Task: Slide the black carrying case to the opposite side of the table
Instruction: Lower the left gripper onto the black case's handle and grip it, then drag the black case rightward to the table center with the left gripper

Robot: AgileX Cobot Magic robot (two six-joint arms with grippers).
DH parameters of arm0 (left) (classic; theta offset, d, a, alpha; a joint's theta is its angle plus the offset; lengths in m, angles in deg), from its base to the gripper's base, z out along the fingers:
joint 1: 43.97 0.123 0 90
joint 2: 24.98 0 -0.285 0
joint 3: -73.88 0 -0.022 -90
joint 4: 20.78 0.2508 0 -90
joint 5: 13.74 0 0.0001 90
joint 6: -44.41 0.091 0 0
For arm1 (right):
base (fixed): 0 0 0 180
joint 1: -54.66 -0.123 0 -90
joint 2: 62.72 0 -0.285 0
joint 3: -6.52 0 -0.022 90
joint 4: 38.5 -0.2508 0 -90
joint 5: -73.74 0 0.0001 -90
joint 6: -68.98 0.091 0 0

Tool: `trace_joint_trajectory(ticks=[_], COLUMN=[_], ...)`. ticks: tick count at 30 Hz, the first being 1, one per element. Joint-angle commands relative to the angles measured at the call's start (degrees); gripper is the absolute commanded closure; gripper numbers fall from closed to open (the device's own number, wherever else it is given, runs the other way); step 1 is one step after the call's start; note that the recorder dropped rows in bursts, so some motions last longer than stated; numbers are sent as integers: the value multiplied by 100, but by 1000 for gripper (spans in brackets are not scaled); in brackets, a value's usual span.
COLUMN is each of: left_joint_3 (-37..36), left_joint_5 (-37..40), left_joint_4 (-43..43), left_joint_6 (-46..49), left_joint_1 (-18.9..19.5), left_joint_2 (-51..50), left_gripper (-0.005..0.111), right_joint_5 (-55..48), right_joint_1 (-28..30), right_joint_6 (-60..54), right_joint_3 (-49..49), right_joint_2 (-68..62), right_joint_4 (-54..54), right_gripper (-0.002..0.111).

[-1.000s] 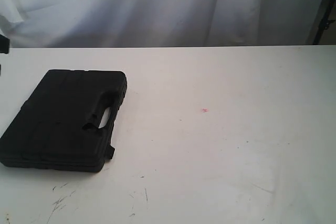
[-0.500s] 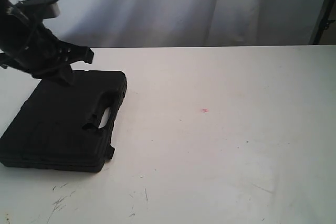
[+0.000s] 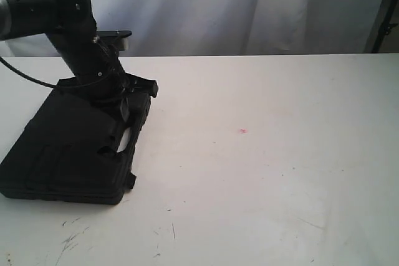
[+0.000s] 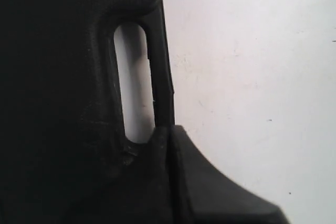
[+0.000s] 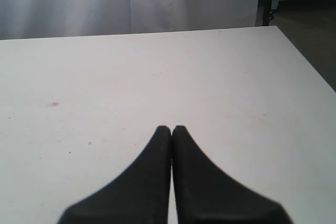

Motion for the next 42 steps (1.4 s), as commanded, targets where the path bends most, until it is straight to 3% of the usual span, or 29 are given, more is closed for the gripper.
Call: trace_joint_trajectory(ticks=[1,7,9,14,15,34,35,40,42], left_joint_3=[142,142,142,142,142,474,474,474,474], left_joint_5=[-24,-199,-236,-585,-660,-369,-371,-268,-268], left_joint_4=[22,22,22,22,22,72,72,72,72], left_joint_6=[-134,-149,-158,-158,-158,-456,-456,-456,-509], left_joint_1=[-80,-80,-80,-80,-80,-80,-80,-80,-80], left_joint_2=[-268,-495,-530,-543,-543,-1255,-1257,-1314,-1314], left_gripper=[107,102,97,69,69,70,72,107,107], right_joint_5=[0,0,0,0,0,0,0,0,0], right_joint_1=[47,47,47,47,47,47,47,47,47], right_joint_6=[5,5,5,5,5,5,5,5,5], right_joint_3=[-19,-19,-19,-19,-19,-19,-19,-19,-19], right_joint_2=[31,31,31,31,31,31,31,31,31], right_joint_4=[21,21,21,21,21,21,21,21,21], right_gripper=[108,108,108,108,108,108,108,108,108])
